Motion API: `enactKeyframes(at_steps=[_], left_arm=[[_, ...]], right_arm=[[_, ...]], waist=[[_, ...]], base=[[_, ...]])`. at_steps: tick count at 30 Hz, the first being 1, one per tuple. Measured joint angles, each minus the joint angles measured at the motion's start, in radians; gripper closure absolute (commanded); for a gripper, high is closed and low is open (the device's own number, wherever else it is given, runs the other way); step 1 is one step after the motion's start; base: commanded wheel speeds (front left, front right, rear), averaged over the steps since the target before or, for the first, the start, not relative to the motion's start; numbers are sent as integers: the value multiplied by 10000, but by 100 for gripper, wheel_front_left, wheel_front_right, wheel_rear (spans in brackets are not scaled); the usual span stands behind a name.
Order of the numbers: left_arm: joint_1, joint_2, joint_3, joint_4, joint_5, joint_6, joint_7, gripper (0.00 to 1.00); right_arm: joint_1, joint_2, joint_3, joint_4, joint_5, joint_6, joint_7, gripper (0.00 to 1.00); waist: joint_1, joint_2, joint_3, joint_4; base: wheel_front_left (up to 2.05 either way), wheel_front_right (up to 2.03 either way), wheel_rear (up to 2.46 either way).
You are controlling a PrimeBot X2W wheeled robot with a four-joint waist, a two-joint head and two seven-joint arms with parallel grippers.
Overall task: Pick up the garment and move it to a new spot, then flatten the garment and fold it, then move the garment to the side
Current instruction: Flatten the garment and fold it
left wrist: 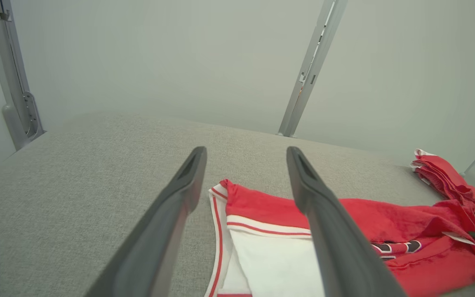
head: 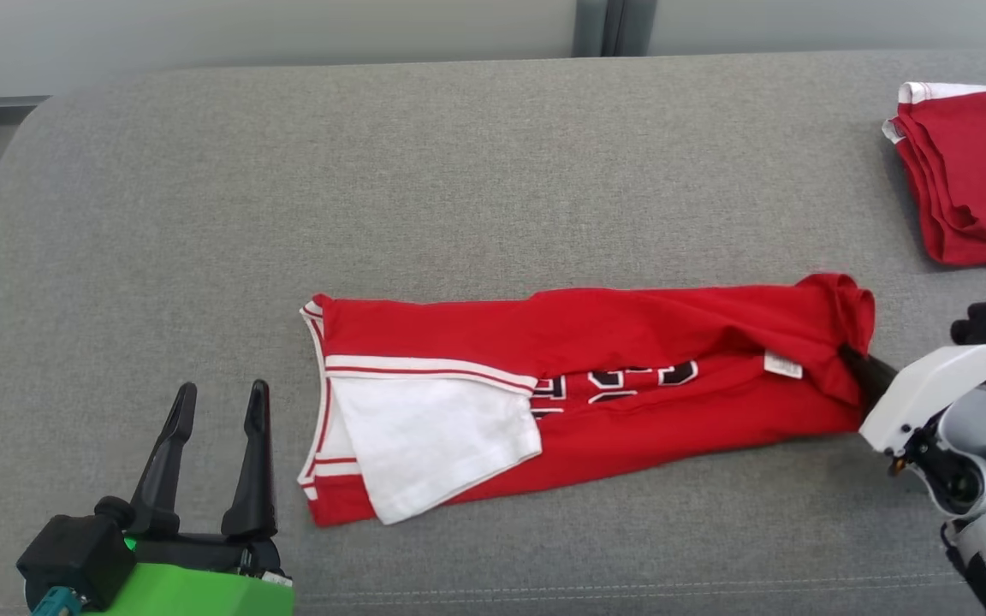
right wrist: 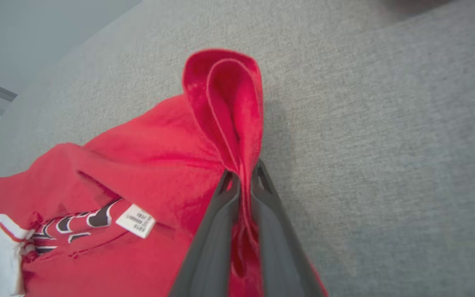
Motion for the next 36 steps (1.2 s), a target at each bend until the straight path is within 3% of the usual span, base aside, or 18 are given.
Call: enactKeyframes(at_steps=[8, 17, 27, 36], left_arm=[[-34, 6, 58, -111, 12, -25, -15, 0], [-158, 40, 94, -255, 67, -52, -13, 0], [-313, 105, 130, -282, 146, -71, -13, 0], [-335, 201, 261, -368, 199, 0, -13, 0]], right_arm=[[-460, -1035, -696, -276, 236, 4, 393, 100], [-846, -1563, -1390, -715, 61, 2, 786, 100], [-684, -708, -911, -2071, 203, -2, 1544, 100], [-76, 245, -263, -4044, 1129, -4, 2594, 100]], waist=[[0, 0, 135, -572], [0, 0, 295, -1220], [0, 0, 414, -1705], [0, 0, 218, -1578]], base=[[0, 0, 0], [0, 0, 0], [0, 0, 0], [0, 0, 0]])
